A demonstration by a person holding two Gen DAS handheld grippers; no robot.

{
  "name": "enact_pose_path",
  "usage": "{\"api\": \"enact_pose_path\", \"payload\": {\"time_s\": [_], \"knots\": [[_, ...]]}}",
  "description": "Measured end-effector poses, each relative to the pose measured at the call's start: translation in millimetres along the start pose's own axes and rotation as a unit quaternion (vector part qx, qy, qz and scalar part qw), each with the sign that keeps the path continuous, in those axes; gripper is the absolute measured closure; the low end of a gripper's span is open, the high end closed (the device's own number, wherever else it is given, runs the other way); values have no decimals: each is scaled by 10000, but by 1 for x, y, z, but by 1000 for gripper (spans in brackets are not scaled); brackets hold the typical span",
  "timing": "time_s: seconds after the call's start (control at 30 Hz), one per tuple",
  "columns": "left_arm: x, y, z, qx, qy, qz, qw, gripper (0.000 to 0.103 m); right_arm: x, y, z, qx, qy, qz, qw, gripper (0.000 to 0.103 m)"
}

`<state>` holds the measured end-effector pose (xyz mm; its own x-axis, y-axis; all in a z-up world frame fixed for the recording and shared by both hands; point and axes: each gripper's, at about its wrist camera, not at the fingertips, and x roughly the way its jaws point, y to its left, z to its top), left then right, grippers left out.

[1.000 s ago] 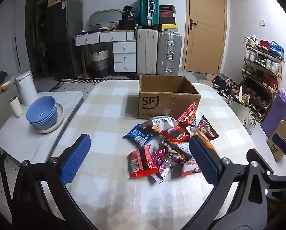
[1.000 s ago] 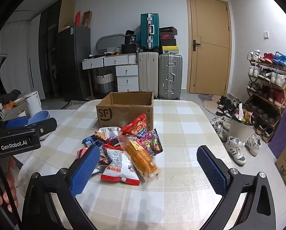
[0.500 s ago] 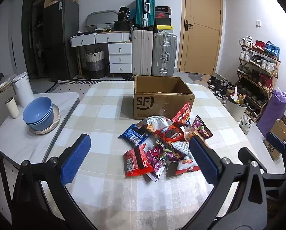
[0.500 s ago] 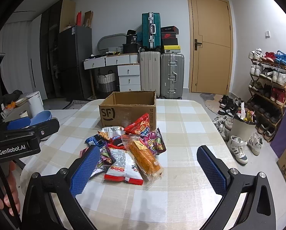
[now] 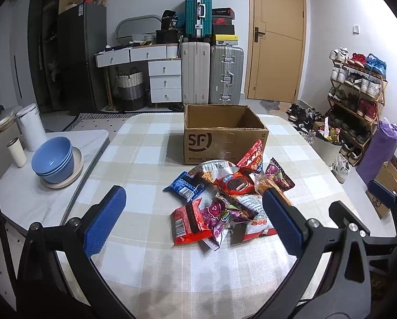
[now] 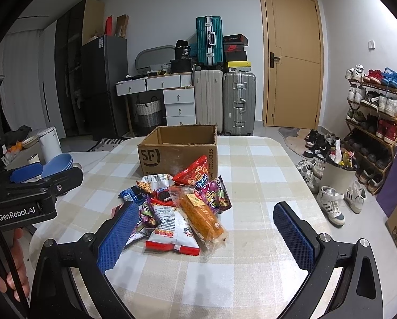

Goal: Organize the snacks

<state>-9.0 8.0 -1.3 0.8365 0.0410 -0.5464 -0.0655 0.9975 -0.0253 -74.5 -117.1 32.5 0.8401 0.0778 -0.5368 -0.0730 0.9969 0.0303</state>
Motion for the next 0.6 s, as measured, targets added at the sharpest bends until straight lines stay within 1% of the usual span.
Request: {"api": "enact_pose_path", "payload": {"time_s": [0.6], "knots": [[5, 0, -7, 32, 91, -23, 10000, 1, 2, 1, -5, 32, 58, 36, 10000, 0]]}}
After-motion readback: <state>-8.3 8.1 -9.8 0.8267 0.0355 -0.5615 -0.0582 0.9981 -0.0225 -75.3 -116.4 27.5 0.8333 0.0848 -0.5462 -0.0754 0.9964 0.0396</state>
